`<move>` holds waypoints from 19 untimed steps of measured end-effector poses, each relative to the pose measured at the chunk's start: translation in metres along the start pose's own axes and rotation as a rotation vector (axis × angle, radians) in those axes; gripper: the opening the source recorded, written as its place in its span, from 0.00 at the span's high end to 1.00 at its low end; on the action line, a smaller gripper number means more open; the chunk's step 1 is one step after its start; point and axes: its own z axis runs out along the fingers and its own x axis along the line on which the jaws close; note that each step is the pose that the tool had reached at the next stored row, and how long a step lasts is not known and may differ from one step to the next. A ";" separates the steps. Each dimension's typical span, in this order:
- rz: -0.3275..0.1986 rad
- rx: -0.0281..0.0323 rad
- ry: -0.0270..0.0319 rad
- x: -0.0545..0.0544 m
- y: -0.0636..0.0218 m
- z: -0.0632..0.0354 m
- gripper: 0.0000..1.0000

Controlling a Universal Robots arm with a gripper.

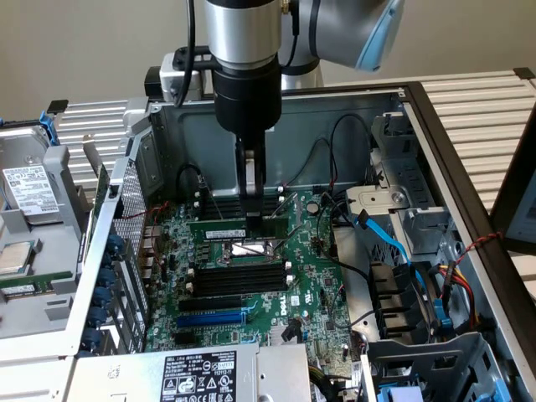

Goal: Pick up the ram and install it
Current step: 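Insert the ram into the slot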

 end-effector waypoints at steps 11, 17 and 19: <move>0.000 -0.0001 -0.0014 0.004 -0.0002 0.0113 0.88; 0.000 -0.0001 -0.0023 0.007 -0.0003 0.0159 0.88; -0.002 -0.0003 -0.0039 0.007 -0.0003 0.0170 0.88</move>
